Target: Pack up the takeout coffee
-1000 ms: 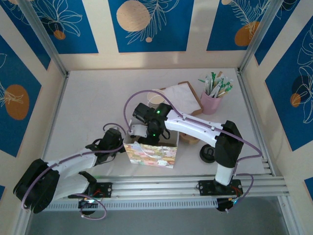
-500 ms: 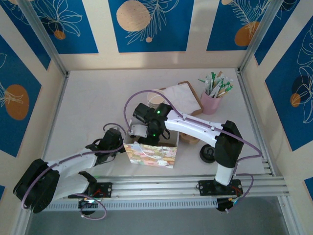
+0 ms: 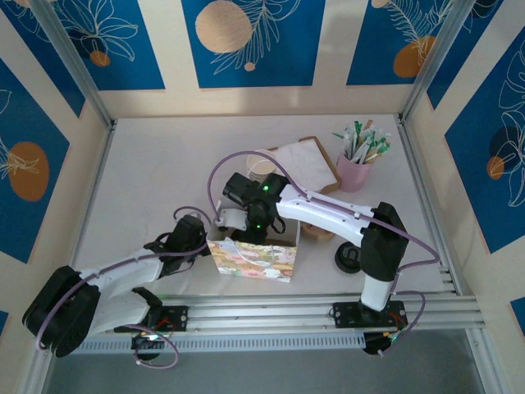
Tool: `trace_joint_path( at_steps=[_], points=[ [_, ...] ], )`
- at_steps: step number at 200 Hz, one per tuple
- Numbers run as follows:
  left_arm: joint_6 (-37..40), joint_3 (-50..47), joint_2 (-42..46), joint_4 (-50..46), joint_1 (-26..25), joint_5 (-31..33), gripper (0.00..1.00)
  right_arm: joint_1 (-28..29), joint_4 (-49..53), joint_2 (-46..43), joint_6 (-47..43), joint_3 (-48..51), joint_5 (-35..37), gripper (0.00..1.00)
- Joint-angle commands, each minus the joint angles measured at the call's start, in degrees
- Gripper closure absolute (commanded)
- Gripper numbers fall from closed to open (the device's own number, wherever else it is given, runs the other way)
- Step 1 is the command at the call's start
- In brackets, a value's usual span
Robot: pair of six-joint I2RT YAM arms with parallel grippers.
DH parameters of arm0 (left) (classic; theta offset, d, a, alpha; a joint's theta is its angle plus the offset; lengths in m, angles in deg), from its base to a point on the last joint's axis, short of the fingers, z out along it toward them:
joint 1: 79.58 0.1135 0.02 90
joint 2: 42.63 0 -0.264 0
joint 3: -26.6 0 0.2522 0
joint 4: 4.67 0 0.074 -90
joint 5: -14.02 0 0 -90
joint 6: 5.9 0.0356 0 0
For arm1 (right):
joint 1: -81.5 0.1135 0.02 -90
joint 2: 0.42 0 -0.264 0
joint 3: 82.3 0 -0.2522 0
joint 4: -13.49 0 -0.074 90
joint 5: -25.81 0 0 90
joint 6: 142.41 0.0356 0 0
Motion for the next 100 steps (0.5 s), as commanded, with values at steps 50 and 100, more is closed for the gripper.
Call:
trace_joint_path(
  at_steps=[50, 100],
  points=[
    [0.0, -0.3, -1.7, 0.6, -2.0, -4.7, 0.38, 0.1, -2.1, 1.1, 1.1, 3.0, 1.8, 0.29],
    [0.1, 0.1, -2.2, 0.7, -2.0, -4.9, 0.37, 0.6, -0.8, -0.1, 0.8, 2.2, 3.0, 0.09]
  ],
)
